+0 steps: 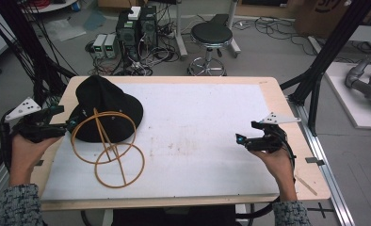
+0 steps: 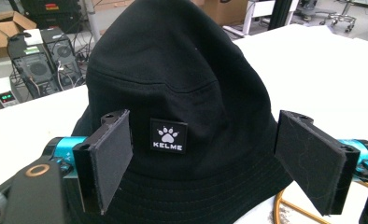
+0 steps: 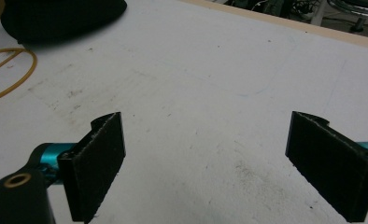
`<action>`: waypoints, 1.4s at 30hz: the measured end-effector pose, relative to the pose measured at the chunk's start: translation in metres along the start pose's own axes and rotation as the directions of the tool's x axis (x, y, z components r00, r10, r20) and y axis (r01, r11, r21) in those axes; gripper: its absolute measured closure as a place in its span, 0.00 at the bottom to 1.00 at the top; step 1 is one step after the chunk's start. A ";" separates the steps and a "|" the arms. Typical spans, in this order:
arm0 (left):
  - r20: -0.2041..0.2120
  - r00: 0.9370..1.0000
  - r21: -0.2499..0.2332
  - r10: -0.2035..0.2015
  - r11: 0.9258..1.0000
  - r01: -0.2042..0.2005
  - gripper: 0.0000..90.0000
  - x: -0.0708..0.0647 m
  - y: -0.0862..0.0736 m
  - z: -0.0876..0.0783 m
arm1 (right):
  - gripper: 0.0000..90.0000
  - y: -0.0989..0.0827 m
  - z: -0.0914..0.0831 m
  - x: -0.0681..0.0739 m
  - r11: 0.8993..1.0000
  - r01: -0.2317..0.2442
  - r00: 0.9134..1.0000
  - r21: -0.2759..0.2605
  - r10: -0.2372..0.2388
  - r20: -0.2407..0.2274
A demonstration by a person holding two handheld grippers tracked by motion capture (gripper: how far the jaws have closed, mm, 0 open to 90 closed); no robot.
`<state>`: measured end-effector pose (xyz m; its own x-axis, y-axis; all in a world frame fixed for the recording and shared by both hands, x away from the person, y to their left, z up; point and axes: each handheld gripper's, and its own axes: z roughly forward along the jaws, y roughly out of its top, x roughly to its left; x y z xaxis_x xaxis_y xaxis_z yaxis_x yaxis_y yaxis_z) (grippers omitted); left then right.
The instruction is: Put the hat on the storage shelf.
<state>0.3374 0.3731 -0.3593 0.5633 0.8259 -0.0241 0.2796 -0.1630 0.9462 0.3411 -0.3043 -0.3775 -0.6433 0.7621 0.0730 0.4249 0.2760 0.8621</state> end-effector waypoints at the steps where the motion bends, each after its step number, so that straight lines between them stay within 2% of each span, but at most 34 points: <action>1: -0.001 1.000 0.001 -0.001 1.000 0.001 0.22 0.000 0.000 0.000 | 0.13 0.000 0.000 0.000 1.000 0.000 1.000 0.003 0.000 -0.003; 13: 0.009 1.000 -0.009 0.009 1.000 -0.008 0.23 0.000 0.003 0.000 | 0.13 -0.001 0.001 0.002 1.000 0.004 1.000 0.014 -0.004 -0.006; 17: 0.018 1.000 -0.008 0.013 1.000 -0.013 0.24 -0.001 0.008 0.004 | 0.13 -0.003 0.000 0.003 1.000 0.004 1.000 0.018 -0.004 -0.006; 18: 0.032 0.999 -0.007 0.014 1.000 -0.014 0.24 -0.002 0.012 0.008 | 0.13 -0.005 -0.001 0.004 1.000 0.006 1.000 0.020 -0.006 -0.007; 23: 0.052 0.997 -0.001 0.054 0.999 -0.054 0.24 -0.005 0.022 0.015 | 0.13 -0.007 -0.005 0.005 1.000 0.009 1.000 0.017 -0.009 -0.006; 28: 0.044 0.998 -0.065 0.054 0.997 -0.051 0.24 -0.001 0.027 0.013 | 0.13 -0.012 -0.008 0.004 1.000 0.000 1.000 0.022 0.000 -0.002; 29: 0.044 0.998 -0.065 0.054 0.997 -0.051 0.24 -0.001 0.027 0.013 | 0.13 -0.013 -0.008 0.004 1.000 -0.001 1.000 0.019 0.001 -0.002; 31: 0.048 0.998 -0.106 0.044 0.994 -0.038 0.24 0.005 0.032 0.011 | 0.13 -0.015 -0.009 0.004 1.000 -0.007 1.000 0.023 0.007 -0.003; 36: 0.059 0.997 -0.126 0.056 0.991 -0.048 0.24 0.012 0.044 0.013 | 0.13 -0.015 -0.009 0.007 1.000 0.005 1.000 0.014 -0.004 -0.015; 42: 0.064 0.996 -0.113 0.068 0.992 -0.061 0.24 0.016 0.055 0.023 | 0.13 -0.016 -0.011 0.007 1.000 0.004 1.000 0.017 -0.003 -0.013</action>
<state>0.3798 0.3647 -0.3154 0.6297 0.7766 0.0200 0.1551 -0.1509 0.9763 0.3223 -0.3096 -0.3853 -0.6528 0.7537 0.0764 0.4330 0.2884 0.8540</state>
